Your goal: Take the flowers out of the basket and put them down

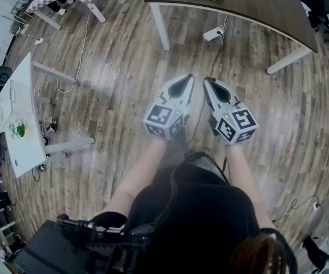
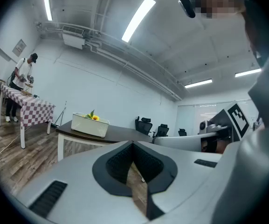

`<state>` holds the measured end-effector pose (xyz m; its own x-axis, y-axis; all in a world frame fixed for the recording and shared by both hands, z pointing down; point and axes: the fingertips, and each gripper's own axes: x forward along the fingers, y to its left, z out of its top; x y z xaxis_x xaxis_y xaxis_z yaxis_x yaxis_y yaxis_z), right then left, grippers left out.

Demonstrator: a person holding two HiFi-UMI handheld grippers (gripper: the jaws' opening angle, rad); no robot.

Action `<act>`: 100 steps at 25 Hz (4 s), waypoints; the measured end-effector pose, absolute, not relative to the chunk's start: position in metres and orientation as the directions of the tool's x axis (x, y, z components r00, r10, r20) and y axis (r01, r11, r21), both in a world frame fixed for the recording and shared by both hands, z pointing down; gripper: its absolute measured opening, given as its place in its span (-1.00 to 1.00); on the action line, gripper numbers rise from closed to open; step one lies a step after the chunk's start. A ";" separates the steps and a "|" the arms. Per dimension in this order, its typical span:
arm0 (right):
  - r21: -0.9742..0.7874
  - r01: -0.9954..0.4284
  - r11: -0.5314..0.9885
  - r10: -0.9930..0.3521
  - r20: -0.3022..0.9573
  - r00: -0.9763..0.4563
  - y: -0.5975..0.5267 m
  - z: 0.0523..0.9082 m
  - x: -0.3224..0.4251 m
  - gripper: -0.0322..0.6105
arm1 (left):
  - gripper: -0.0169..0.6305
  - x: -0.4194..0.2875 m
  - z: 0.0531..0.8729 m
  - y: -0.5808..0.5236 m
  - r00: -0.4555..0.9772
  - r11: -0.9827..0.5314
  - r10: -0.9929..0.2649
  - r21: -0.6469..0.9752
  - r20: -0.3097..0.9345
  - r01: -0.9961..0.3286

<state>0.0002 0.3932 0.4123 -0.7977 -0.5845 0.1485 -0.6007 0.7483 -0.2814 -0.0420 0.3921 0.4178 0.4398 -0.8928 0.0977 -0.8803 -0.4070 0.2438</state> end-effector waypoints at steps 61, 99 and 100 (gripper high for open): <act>-0.276 -0.604 0.748 -0.594 0.126 -0.794 0.011 0.417 -0.083 -0.89 | -0.95 -0.113 0.421 0.008 0.446 -0.417 -0.892 0.255 0.067 -0.872; -0.302 -0.631 0.715 -0.624 0.131 -0.770 -0.149 0.396 -0.117 -0.89 | -0.95 -0.144 0.396 -0.149 0.485 -0.462 -0.873 0.232 0.049 -0.856; -0.303 -0.637 0.709 -0.629 0.136 -0.765 -0.153 0.396 -0.117 -0.89 | -0.95 -0.145 0.396 -0.153 0.490 -0.467 -0.870 0.229 0.051 -0.854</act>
